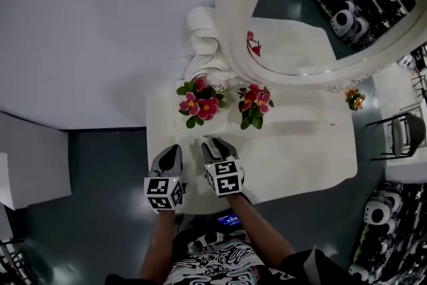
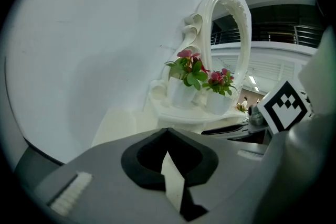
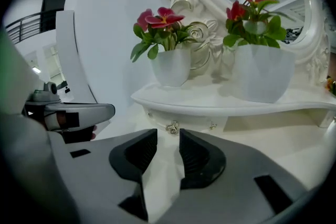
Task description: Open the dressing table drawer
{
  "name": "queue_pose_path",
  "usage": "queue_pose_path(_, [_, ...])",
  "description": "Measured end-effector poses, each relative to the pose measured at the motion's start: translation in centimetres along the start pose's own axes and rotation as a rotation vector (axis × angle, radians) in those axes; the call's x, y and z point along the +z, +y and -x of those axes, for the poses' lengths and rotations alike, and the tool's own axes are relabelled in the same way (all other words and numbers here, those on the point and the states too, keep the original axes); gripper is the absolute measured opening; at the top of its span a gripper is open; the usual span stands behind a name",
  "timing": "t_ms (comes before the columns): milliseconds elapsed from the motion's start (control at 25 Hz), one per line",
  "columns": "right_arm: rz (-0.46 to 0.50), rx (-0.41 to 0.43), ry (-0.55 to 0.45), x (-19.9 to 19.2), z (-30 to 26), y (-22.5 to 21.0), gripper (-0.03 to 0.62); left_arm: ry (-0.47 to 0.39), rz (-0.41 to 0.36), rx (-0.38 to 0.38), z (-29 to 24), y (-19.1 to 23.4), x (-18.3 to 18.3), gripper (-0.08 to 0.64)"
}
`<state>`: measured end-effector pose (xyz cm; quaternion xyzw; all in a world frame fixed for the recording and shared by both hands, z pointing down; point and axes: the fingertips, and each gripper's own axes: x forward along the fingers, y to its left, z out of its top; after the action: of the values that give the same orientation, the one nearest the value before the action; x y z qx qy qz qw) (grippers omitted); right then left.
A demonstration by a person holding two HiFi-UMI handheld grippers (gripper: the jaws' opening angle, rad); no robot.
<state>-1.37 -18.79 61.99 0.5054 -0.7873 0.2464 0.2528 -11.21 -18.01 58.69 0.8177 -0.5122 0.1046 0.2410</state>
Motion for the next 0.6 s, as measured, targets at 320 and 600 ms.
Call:
queue_pose_path(320, [0.016, -0.003, 0.013, 0.1, -2.7, -0.4, 0.146, 0.038, 0.026, 0.027, -0.4, 0.6, -1.7, 0.002])
queue_pose_path(600, [0.069, 0.021, 0.028, 0.0, -3.0, -0.2, 0.097, 0.049, 0.027, 0.043, -0.4, 0.6, -2.0, 0.002])
